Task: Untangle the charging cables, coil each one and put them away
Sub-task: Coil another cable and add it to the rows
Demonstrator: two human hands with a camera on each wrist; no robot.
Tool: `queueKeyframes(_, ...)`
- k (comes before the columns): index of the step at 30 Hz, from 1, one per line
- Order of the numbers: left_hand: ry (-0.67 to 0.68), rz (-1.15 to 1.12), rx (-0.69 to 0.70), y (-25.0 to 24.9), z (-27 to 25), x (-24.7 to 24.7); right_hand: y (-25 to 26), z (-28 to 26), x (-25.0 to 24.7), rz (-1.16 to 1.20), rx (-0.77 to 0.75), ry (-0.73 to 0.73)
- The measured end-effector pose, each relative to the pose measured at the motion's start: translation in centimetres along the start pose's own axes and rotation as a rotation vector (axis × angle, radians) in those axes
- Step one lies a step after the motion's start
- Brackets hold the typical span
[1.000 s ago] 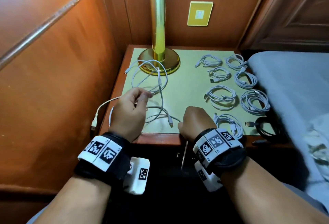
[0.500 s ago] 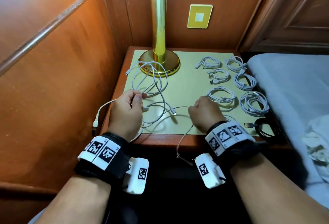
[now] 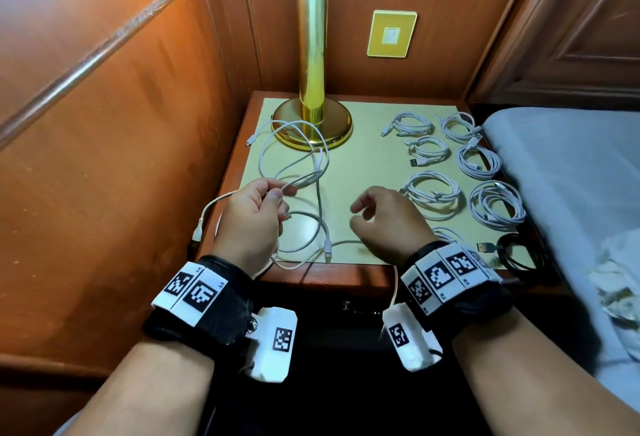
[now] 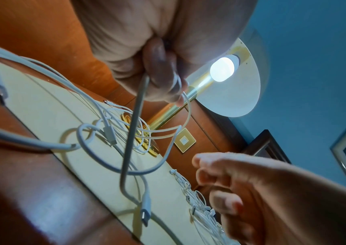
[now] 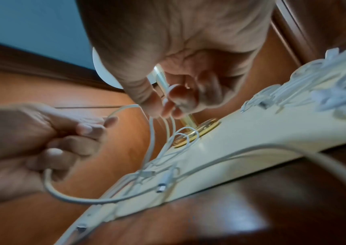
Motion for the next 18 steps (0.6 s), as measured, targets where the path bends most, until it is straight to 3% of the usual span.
queueKeyframes(2,0.021,-0.028,-0.006,-0.3,-0.2,0.0,1.0,-0.1,0.0,0.229,-0.090,-0.050)
queueKeyframes(5,0.098,-0.009,0.036,-0.6,-0.6,0.3,1.3,0.0,0.1,0.565,-0.018,-0.016)
queueKeyframes(8,0.291,0.034,0.043,-0.4,-1.2,1.1,1.1,0.1,0.2,0.780,0.141,0.116)
queueKeyframes(12,0.545,0.165,-0.024,0.2,-2.2,2.2,1.4,-0.2,-0.2,0.873,0.128,0.167)
queueKeyframes(18,0.548,0.227,-0.100,0.3,-2.3,2.1,1.6,-0.1,-0.8,1.087,0.213,0.068)
Point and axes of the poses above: each hand's wrist, its own z-axis towards the middle knuckle, its own x-axis out of the palm, y = z × x, the point moved 3 cm from there along z, towards the middle knuckle, and after that the axes turned 3 degrees about -z, right-handed, at the moved point
